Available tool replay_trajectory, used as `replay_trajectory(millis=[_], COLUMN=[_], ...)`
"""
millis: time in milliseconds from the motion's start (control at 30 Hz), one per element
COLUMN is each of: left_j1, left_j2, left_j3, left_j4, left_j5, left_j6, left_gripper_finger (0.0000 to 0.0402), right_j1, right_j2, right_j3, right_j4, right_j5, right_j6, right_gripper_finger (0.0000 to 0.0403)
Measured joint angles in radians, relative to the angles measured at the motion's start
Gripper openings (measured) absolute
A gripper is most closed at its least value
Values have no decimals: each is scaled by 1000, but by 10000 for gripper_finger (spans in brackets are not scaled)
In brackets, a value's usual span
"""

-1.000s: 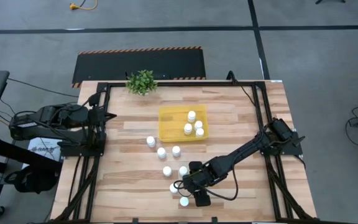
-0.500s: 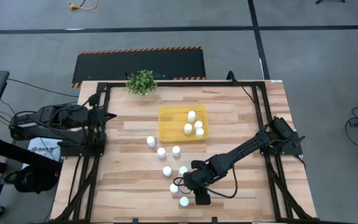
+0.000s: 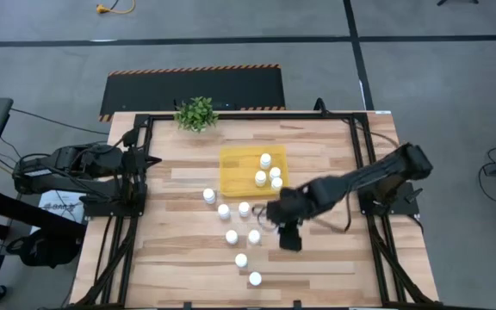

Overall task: Pick and place pill bottles into a basket
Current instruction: Put the white medicine bottle into the yellow bin

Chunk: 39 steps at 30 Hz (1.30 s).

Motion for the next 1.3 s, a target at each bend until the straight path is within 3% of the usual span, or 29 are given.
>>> replay_trajectory(millis=[133, 333, 633, 767, 900, 1133, 1300], left_j1=[0, 0, 0, 0, 0, 0, 0], left_j2=[0, 0, 0, 0, 0, 0, 0], left_j3=[0, 0, 0, 0, 0, 0, 0], left_j4=[0, 0, 0, 0, -2, -3, -7], left_j5=[0, 0, 0, 0, 0, 0, 0], left_j6=[0, 0, 0, 0, 0, 0, 0], left_gripper_finger=[0, 0, 0, 0, 0, 0, 0], right_j1=[-87, -246, -474, -552, -608, -660, -675], right_j2=[-88, -155, -138, -113, -91, -38, -10], right_j3=[0, 0, -2, -3, -1, 4, 4], right_j4=[-53, -84, -86, -74, -57, -11, 14], right_j5=[41, 44, 42, 41, 39, 34, 34], right_j6=[-29, -157, -385, -467, -529, -581, -609], right_gripper_finger=[171, 151, 176, 161, 152, 178, 155])
